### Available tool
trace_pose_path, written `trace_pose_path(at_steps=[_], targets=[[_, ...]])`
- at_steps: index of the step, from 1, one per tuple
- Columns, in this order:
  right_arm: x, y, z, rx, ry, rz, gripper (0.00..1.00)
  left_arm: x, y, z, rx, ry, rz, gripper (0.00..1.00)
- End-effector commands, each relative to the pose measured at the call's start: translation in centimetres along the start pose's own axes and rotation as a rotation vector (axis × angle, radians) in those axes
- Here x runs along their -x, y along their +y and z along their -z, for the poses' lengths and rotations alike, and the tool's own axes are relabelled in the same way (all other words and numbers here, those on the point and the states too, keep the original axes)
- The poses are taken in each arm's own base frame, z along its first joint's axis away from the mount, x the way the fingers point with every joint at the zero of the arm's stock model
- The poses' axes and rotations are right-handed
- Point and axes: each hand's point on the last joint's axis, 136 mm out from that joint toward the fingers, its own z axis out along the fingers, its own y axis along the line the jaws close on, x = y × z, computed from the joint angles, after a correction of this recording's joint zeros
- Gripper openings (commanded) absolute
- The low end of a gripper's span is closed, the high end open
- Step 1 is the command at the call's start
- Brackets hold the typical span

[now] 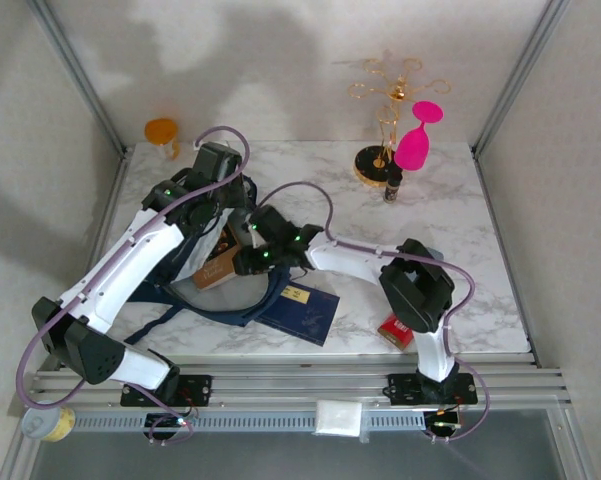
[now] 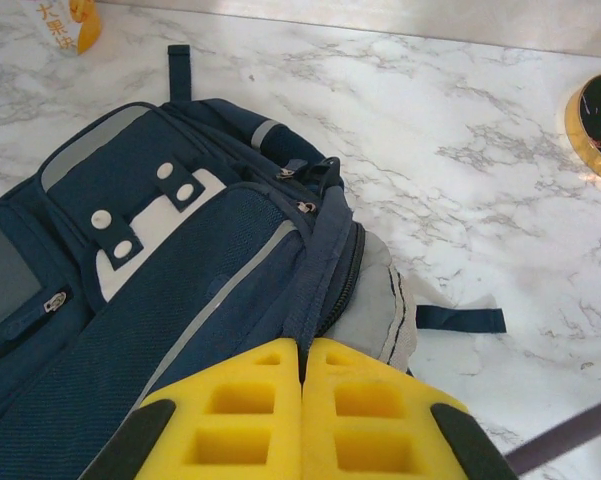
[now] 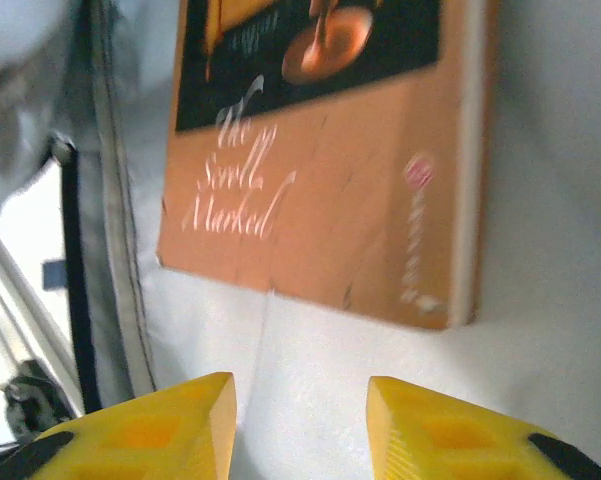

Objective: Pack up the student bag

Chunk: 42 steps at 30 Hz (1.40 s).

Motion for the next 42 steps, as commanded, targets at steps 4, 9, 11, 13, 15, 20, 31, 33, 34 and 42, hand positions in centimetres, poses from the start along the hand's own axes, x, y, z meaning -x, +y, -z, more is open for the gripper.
trace_pose_path(at_steps=[4,9,11,13,15,20,31,33,34,42], targets=[[-2.2,-2.0,-4.0,-0.121,0.006,0.024,0.28,3.8,0.0,2.4,-0.041,-0.131,0.084,0.0],[2.2,-1.5,-5.2,-0.107,-0.163,0.048,0.18,4.1,-0.5,2.9,-0.07,-0.129,0.087,0.0],[3.6,-0.4,-5.8,-0.049,-0.209,0.062,0.18,4.2,-0.5,3.0,-0.071,-0.136,0.091,0.0],[4.6,0.5,-6.4,-0.007,-0.244,0.079,0.17,4.3,-0.4,3.0,-0.07,-0.138,0.091,0.0],[6.1,0.3,-6.7,-0.029,-0.29,0.079,0.16,4.3,-0.4,2.9,-0.059,-0.137,0.091,0.0],[8.1,0.3,-5.7,-0.014,-0.362,0.102,0.17,4.3,0.1,2.6,-0.026,-0.141,0.091,0.0],[3.7,3.1,6.8,0.129,-0.377,0.227,0.36,-0.3,-0.1,-0.3,-0.05,-0.05,0.125,0.0],[2.3,2.2,8.8,0.113,-0.381,0.213,0.37,-2.0,0.0,-1.0,-0.055,-0.025,0.143,0.04],[1.7,1.6,10.0,0.092,-0.394,0.195,0.37,-2.9,0.0,-1.2,-0.064,-0.013,0.157,0.06],[-2.2,-5.7,15.5,-0.055,-0.364,-0.002,0.4,-10.2,-1.2,-2.7,-0.149,0.117,0.259,0.39]])
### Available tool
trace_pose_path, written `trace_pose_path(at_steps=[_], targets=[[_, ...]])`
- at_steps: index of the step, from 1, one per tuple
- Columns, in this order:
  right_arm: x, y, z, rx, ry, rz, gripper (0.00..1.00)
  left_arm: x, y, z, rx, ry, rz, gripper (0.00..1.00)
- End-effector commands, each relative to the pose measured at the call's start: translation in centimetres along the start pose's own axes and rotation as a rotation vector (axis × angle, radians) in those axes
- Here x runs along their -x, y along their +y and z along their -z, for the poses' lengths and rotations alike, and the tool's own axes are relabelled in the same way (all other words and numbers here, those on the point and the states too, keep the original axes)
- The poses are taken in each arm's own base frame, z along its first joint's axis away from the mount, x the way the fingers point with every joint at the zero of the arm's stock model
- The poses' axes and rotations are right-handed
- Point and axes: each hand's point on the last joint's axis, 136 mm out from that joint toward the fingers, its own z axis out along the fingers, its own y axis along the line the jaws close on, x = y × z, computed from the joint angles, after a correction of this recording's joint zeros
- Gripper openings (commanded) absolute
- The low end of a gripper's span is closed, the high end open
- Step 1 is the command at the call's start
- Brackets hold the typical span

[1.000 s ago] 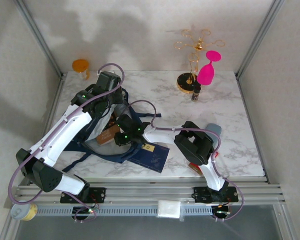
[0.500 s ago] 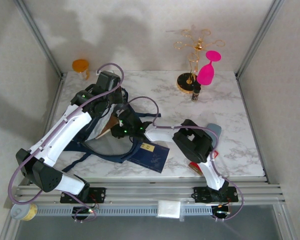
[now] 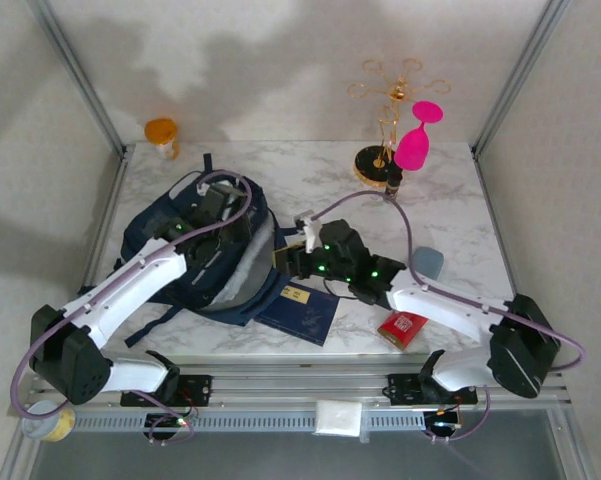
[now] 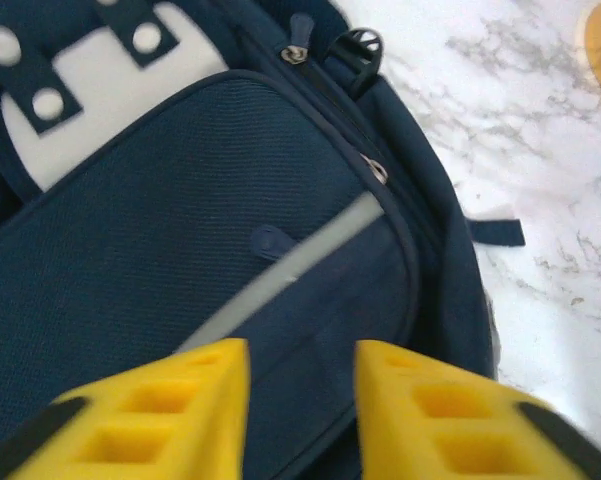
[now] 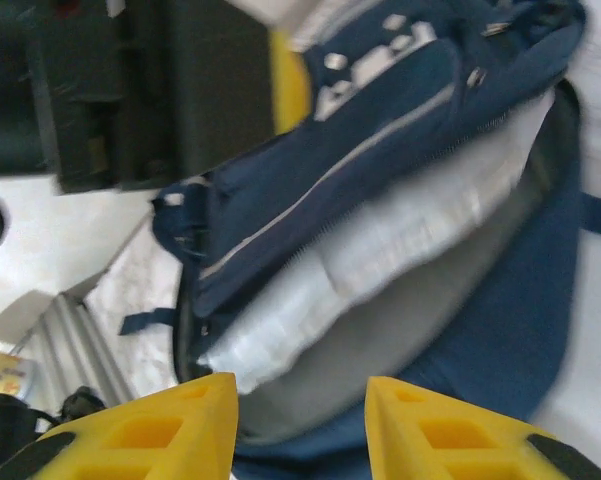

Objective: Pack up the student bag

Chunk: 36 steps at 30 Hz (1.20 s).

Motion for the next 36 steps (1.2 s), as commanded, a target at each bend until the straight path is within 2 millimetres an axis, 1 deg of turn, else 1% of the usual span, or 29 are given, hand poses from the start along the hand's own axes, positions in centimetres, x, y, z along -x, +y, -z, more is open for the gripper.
trace_pose_path(at_steps=[1,4,6,7,9,11,13,16,18,21,25,27,30,33,36], targets=[[-3.0,-5.0,1.3,-0.151,0.12,-0.116,0.41,-1.0,-1.9,0.9,-0.104,-0.006,0.099,0.4],[-4.2,-7.6,2.2,-0.201,0.173,-0.171,0.44,-3.7,-3.9,2.3,-0.193,0.028,0.14,0.45],[-5.3,-9.1,2.5,-0.209,0.211,-0.216,0.47,-5.9,-3.9,3.1,-0.194,0.053,0.201,0.47],[-5.9,-10.1,2.6,-0.21,0.231,-0.246,0.48,-7.4,-4.0,3.5,-0.213,0.059,0.237,0.48],[-7.3,-11.4,2.7,-0.208,0.286,-0.283,0.52,-10.6,-4.4,4.0,-0.271,0.107,0.318,0.49],[-8.4,-12.1,2.6,-0.205,0.334,-0.29,0.55,-13.8,-4.3,4.0,-0.292,0.166,0.378,0.49],[-9.1,-12.3,2.4,-0.203,0.364,-0.281,0.6,-16.0,-3.8,4.3,-0.271,0.189,0.419,0.51],[-10.1,-12.8,1.7,-0.203,0.413,-0.28,0.65,-18.9,-4.3,4.8,-0.288,0.229,0.48,0.56],[-10.2,-13.0,1.1,-0.201,0.426,-0.278,0.67,-20.7,-4.9,4.8,-0.313,0.259,0.525,0.58],[-10.3,-13.1,0.2,-0.182,0.439,-0.281,0.7,-22.4,-4.9,4.4,-0.302,0.274,0.549,0.63],[-11.0,-13.8,-0.8,-0.189,0.476,-0.284,0.72,-24.5,-4.8,3.5,-0.276,0.313,0.558,0.71],[-11.1,-14.0,-1.2,-0.186,0.479,-0.281,0.72,-25.6,-4.6,3.0,-0.255,0.335,0.561,0.72],[-11.6,-14.2,-1.6,-0.185,0.494,-0.282,0.73,-26.4,-4.3,2.1,-0.235,0.338,0.558,0.74],[-12.5,-14.4,-1.7,-0.178,0.517,-0.295,0.72,-27.0,-4.5,1.4,-0.235,0.342,0.561,0.73],[-13.1,-14.0,-1.6,-0.151,0.537,-0.308,0.72,-27.2,-5.1,0.5,-0.242,0.345,0.539,0.72]])
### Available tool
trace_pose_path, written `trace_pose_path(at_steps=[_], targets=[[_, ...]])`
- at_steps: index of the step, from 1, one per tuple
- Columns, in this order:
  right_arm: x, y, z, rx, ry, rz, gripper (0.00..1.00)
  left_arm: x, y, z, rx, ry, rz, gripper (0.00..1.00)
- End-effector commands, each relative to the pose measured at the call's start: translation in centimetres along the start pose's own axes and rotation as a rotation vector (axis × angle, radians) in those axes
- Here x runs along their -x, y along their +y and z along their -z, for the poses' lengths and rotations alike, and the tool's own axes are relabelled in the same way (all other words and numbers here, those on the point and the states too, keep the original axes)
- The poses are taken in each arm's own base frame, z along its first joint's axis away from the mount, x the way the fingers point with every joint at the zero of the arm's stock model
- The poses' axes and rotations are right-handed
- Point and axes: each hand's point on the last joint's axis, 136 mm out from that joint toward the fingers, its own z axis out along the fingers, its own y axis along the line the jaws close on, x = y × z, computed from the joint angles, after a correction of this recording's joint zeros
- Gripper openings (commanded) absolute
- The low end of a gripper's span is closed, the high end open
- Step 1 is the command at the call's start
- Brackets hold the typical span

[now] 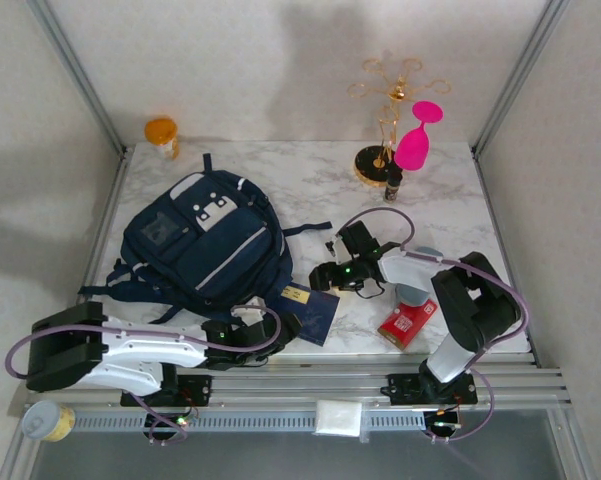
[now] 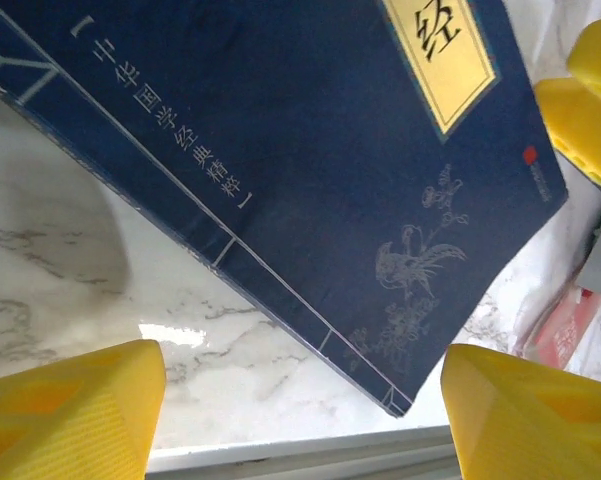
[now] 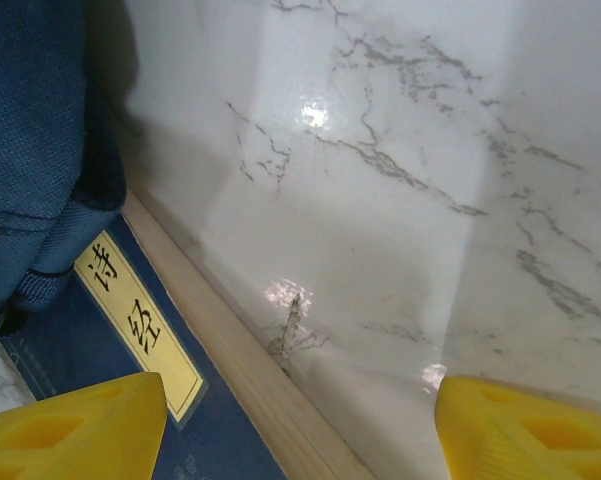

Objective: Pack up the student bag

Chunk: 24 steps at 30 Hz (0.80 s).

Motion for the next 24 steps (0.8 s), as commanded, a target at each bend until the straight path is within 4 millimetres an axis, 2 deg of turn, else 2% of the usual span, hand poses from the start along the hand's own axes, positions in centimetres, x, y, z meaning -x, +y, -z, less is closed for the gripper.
trace_pose_path(at_steps=[1,4,8,13,19,24], targets=[[-0.6,0.7,-0.1,0.046,0.024,0.016,0.72,-0.2,-0.4,-1.3,-0.021,0.018,0.063,0.71],[-1.1,0.5,0.1,0.04,0.028,0.013,0.72,0.2,-1.5,-2.0,-0.041,0.006,0.042,0.68],[-2.1,0.2,0.4,0.045,0.036,-0.002,0.7,1.5,-1.9,-3.2,-0.005,-0.015,0.004,0.66],[-3.2,0.6,1.2,0.076,0.037,-0.006,0.68,2.8,-3.4,-4.5,0.003,-0.042,-0.056,0.63],[-4.0,0.5,1.9,0.087,0.042,-0.013,0.64,2.9,-6.4,-5.6,-0.048,-0.037,-0.098,0.61],[-3.9,0.5,2.7,0.083,0.027,-0.017,0.59,3.1,-7.3,-5.6,-0.057,-0.049,-0.113,0.59]])
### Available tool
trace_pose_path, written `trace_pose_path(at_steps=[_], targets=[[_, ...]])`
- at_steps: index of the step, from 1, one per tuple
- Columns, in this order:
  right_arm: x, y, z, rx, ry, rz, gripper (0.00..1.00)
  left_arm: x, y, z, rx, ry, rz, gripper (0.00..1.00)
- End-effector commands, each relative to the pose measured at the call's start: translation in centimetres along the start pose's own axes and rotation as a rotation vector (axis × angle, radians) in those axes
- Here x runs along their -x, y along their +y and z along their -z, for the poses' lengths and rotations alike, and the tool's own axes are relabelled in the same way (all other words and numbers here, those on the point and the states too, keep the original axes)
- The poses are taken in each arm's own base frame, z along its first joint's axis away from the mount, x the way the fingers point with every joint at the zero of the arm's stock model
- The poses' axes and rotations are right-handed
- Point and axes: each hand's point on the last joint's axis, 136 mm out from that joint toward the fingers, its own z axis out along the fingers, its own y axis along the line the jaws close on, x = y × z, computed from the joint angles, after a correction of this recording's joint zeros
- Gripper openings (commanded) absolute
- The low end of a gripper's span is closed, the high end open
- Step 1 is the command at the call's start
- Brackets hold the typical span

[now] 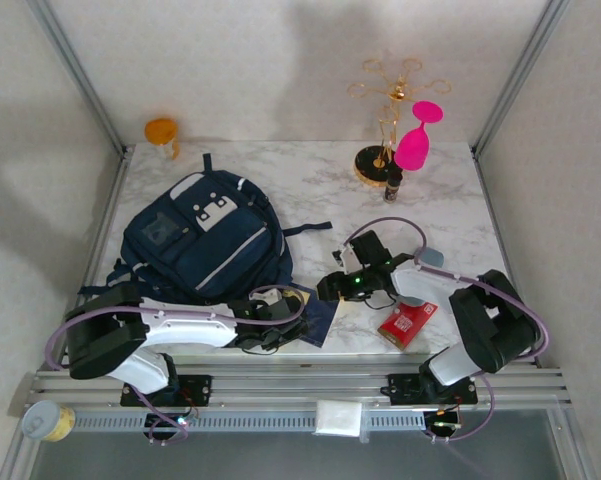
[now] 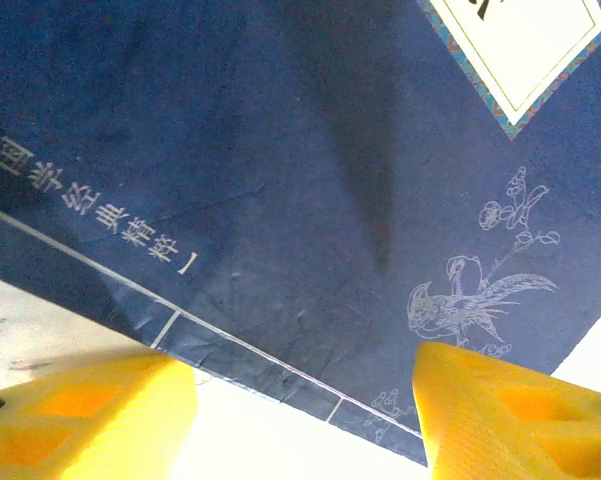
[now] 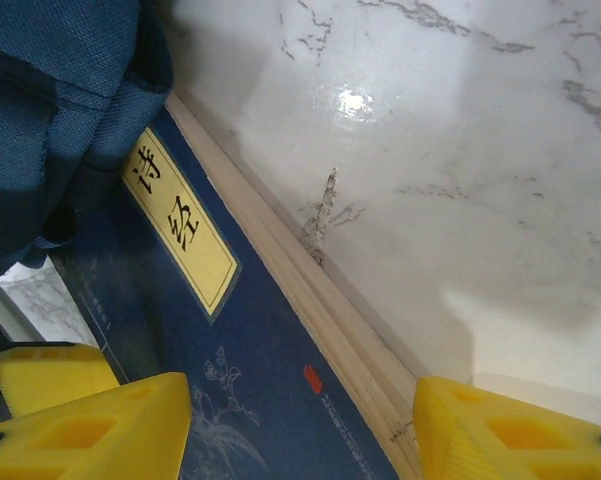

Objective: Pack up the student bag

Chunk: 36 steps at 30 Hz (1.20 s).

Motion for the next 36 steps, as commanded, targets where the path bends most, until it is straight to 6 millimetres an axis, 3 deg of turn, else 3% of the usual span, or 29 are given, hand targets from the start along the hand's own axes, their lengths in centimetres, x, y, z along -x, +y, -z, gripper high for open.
trace_pose_path(at_steps=[1,10,13,15,20,22,25,28,31,36], targets=[[-0.8,0.0,0.8,0.009,0.012,-0.012,0.59,4.5,-7.0,-0.9,-0.261,-0.167,0.068,0.59],[-1.2,0.4,1.8,0.048,0.009,-0.013,0.48,4.8,-6.2,-0.7,-0.244,-0.181,0.067,0.56],[-1.3,0.5,2.1,0.046,0.006,-0.001,0.47,4.7,-6.7,-0.7,-0.267,-0.174,0.06,0.55],[-1.1,-0.6,2.3,-0.016,-0.001,-0.025,0.48,4.6,-7.3,-0.6,-0.28,-0.169,0.054,0.55],[2.8,-2.4,3.6,-0.169,-0.111,-0.054,0.53,5.1,-6.9,-0.6,-0.249,-0.192,0.069,0.54],[3.5,-1.6,2.9,-0.128,-0.096,-0.026,0.54,4.9,-6.7,-0.6,-0.267,-0.184,0.087,0.53],[3.1,0.9,0.5,-0.013,-0.001,0.017,0.58,4.9,-6.3,-0.7,-0.263,-0.182,0.099,0.52],[3.4,-0.4,-1.0,-0.096,0.033,0.027,0.59,5.0,-6.2,-0.5,-0.27,-0.187,0.105,0.52],[3.6,-0.2,-1.7,-0.079,0.054,0.045,0.62,4.8,-6.2,-0.5,-0.273,-0.182,0.111,0.51],[1.7,0.7,-2.2,-0.02,0.118,0.055,0.63,4.3,-5.0,-0.9,-0.25,-0.172,0.138,0.49]])
